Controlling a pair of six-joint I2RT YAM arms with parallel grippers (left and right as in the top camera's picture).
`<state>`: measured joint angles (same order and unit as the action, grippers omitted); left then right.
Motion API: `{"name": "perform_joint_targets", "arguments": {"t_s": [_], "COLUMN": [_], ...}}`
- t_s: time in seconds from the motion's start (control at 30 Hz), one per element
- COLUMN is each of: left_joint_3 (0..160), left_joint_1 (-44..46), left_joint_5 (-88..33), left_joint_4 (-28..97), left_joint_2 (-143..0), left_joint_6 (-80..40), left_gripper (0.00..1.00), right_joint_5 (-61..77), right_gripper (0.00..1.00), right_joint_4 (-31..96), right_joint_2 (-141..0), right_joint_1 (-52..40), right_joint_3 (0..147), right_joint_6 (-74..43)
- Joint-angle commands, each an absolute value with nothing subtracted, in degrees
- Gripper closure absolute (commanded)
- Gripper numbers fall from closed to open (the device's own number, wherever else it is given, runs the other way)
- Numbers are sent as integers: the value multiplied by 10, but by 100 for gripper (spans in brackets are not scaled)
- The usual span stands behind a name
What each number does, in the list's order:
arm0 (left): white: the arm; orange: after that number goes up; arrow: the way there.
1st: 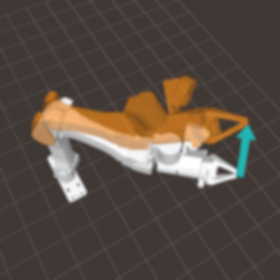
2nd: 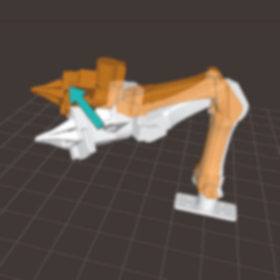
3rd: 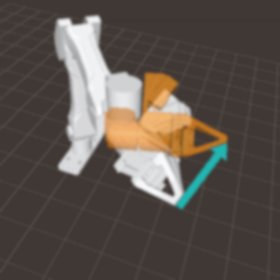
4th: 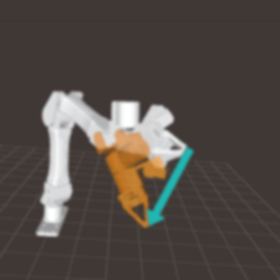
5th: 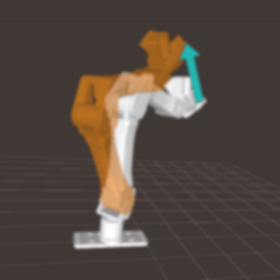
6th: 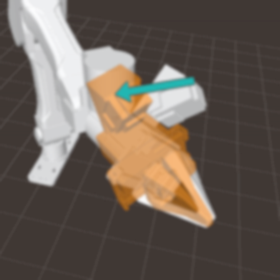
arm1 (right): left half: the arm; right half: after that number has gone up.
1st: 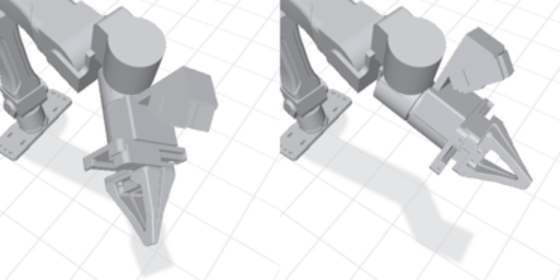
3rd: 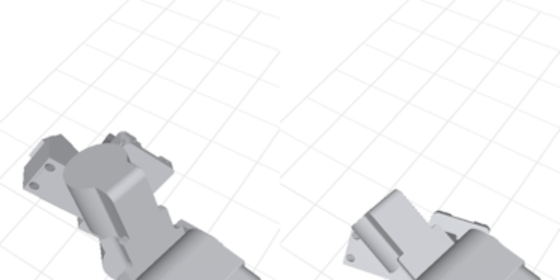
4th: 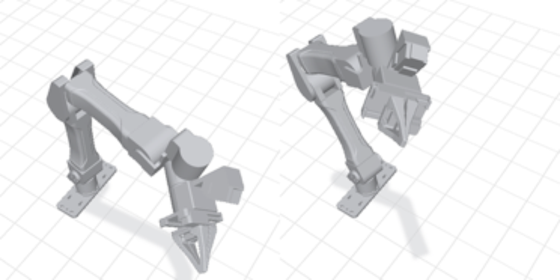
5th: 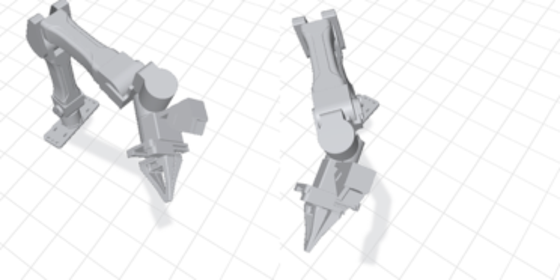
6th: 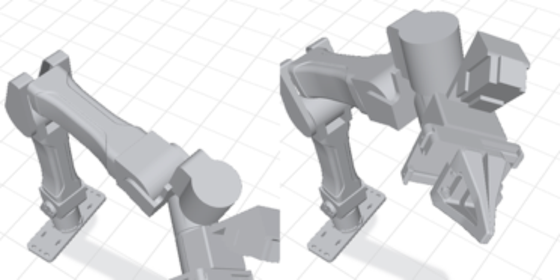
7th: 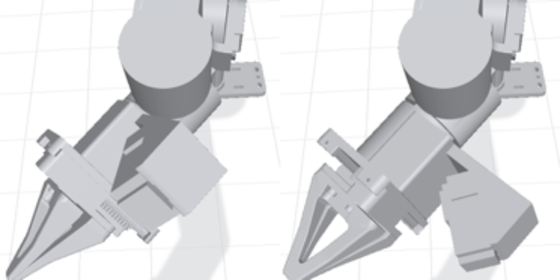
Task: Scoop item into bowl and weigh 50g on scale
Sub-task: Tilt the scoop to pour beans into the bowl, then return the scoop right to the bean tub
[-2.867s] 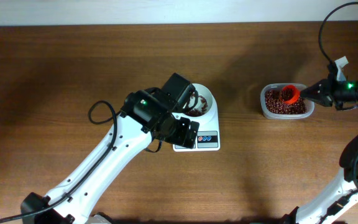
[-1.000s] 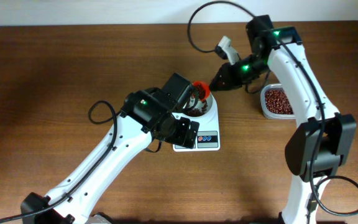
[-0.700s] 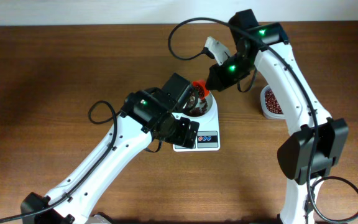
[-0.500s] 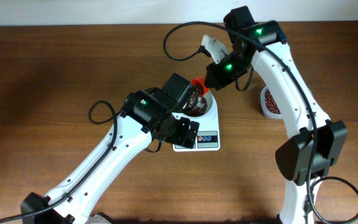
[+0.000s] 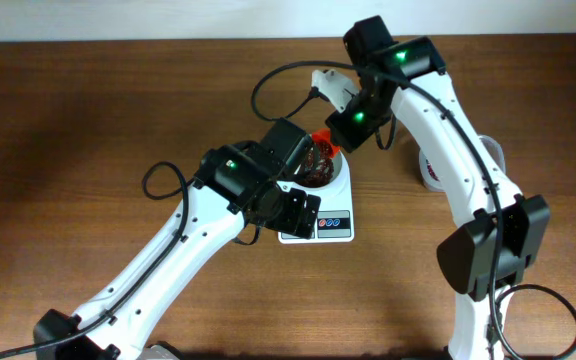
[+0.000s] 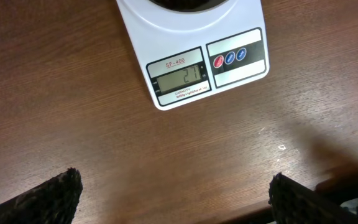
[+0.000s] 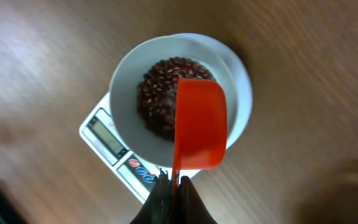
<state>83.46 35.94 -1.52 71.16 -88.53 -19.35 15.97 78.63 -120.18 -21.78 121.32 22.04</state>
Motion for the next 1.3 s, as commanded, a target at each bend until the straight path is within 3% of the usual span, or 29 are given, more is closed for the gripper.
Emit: {"name": "perform_joint_targets", "arguments": {"t_s": [0.0,0.5,0.7,1.27], "left_joint_3": [834,834,834,834], "left_joint_1": [363,363,363,363], "left_joint_5": [-11,-11,-11,-11], "left_joint_4": [712,712,712,712], "left_joint_2": [-888,-888,-888,-888], "left_joint_6": [-201,-201,-201,-201], "left_gripper": [1,1,1,1], "right_joint_5": [128,107,7,-3], "right_gripper": [96,96,96,96], "right_joint_4": [775,745,746,763], "right_joint_2": [-1192,-1192,-1192,-1192], "right_joint_1": [-229,-261,-284,-303], "right_joint_3": [1226,1226,1226,1226], "right_joint_6": [227,290,290,248]}}
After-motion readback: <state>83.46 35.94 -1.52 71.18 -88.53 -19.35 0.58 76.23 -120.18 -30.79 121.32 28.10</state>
